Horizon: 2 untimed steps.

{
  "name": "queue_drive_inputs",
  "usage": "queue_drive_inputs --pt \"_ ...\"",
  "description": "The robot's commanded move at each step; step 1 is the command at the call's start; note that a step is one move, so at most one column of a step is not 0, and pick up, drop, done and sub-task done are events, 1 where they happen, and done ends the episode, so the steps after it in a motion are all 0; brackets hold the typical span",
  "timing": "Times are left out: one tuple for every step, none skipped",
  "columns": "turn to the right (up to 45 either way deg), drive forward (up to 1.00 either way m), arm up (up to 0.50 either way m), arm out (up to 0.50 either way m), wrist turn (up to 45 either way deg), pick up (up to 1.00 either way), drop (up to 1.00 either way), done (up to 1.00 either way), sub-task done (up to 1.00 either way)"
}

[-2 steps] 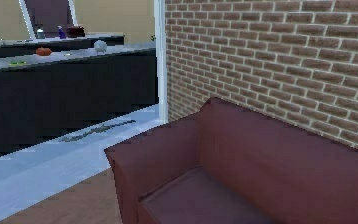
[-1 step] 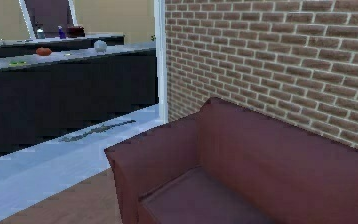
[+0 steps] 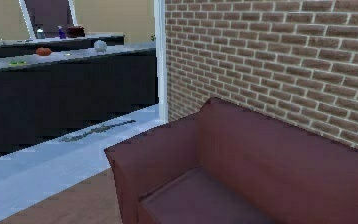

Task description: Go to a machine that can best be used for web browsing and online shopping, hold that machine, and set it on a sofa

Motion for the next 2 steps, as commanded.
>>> queue_drive_inputs --pt "0.0 0.0 0.0 0.0 0.0 0.0 1.0 0.0 0.0" --pt "0.0 0.0 0.1 0.0 0.0 0.0 0.0 0.0 0.0"
